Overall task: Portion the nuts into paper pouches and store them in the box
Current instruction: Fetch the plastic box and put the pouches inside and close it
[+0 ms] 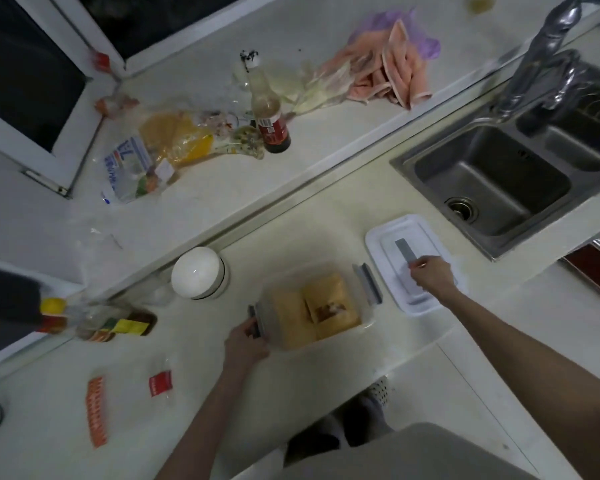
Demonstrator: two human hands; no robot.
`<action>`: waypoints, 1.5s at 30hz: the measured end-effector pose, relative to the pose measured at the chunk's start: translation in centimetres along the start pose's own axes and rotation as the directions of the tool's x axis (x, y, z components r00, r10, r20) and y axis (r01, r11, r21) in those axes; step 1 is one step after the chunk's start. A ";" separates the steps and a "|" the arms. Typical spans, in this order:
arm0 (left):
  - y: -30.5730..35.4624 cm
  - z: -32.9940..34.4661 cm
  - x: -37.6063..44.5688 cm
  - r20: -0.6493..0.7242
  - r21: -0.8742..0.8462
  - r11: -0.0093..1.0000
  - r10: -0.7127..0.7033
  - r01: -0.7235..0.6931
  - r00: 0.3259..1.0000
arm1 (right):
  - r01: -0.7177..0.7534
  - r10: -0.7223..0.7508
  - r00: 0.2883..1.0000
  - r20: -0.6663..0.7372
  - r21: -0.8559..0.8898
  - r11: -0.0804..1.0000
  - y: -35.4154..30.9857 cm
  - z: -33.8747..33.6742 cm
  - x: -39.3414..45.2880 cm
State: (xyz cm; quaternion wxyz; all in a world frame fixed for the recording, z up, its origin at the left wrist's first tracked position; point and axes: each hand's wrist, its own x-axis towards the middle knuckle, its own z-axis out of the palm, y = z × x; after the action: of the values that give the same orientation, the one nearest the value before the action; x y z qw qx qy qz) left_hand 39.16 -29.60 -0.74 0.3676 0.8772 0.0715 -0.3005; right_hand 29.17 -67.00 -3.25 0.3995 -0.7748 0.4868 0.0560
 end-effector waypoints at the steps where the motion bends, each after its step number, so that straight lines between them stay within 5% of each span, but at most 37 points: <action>1: 0.0 0.1 0.0 -0.008 0.007 1.000 -0.010 0.010 1.000 | 0.016 -0.016 1.000 0.013 -0.040 0.999 0.1 0.1 0.6; 5: 0.1 0.2 0.1 -0.029 0.023 0.999 -0.039 0.040 0.999 | 0.119 -0.104 0.991 0.081 -0.217 0.969 0.4 0.9 2.8; 27: 0.0 0.7 0.3 -0.009 -0.150 0.983 -0.107 0.105 0.994 | 0.199 -0.158 0.977 0.140 -0.355 0.913 1.8 1.6 3.7; 33: -0.1 0.3 0.2 0.053 -0.160 0.986 -0.035 0.043 0.998 | 0.177 -0.199 0.979 -0.052 -0.280 0.944 -0.9 -1.0 2.9; 39: -0.6 0.1 -0.4 0.061 -0.034 0.996 0.090 -0.088 0.994 | 0.412 -0.482 0.869 -0.112 -0.375 0.830 -7.6 -3.2 -0.4; 45: -0.7 -0.3 -0.7 0.130 0.026 0.991 0.124 -0.128 0.984 | 0.674 -0.656 0.716 0.240 -0.484 0.558 -13.2 2.2 -6.9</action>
State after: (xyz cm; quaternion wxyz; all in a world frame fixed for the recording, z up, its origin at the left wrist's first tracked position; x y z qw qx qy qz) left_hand 38.50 -28.80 -0.58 0.3745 0.8651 -0.0131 -0.3335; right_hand 36.83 -57.94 6.01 0.1636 -0.9786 0.1155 0.0482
